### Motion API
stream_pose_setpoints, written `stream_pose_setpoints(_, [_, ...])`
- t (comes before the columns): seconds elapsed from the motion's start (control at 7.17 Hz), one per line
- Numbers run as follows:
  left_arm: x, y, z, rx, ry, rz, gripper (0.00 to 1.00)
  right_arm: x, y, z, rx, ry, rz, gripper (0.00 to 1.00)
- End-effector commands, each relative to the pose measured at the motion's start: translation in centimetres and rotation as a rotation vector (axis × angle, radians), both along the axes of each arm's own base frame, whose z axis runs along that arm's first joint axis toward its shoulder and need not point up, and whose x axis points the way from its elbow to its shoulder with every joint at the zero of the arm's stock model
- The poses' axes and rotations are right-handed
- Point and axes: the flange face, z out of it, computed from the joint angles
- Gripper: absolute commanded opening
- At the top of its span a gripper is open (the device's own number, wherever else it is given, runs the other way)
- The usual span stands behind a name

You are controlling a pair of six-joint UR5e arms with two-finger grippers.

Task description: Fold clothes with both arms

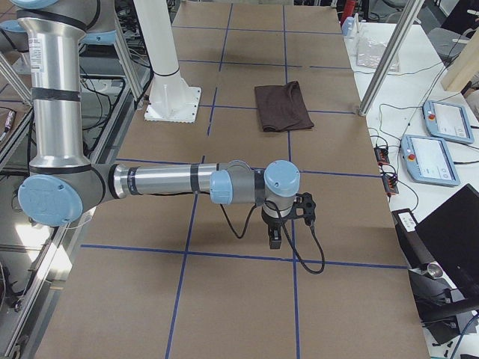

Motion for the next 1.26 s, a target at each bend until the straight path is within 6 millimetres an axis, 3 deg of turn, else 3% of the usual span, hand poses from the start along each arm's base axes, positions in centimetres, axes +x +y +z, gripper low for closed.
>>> stream_pose_setpoints(0.0, [0.0,0.7,0.3,-0.035,0.014,0.002,1.0,0.0,1.6,2.2,-0.045,0.002,-0.004,1.0])
stream_pose_setpoints(0.14, [0.0,0.7,0.5,-0.035,0.012,0.005,1.0,0.5,3.8,4.2,-0.069,0.007,-0.005,1.0])
stream_pose_setpoints(0.28, [0.0,0.7,0.6,-0.036,0.012,0.005,1.0,1.0,4.7,4.8,-0.074,0.003,0.003,1.0])
stream_pose_setpoints(1.12, [0.0,0.7,0.9,-0.041,0.002,0.004,1.0,2.2,4.4,4.3,-0.069,-0.021,0.037,1.0])
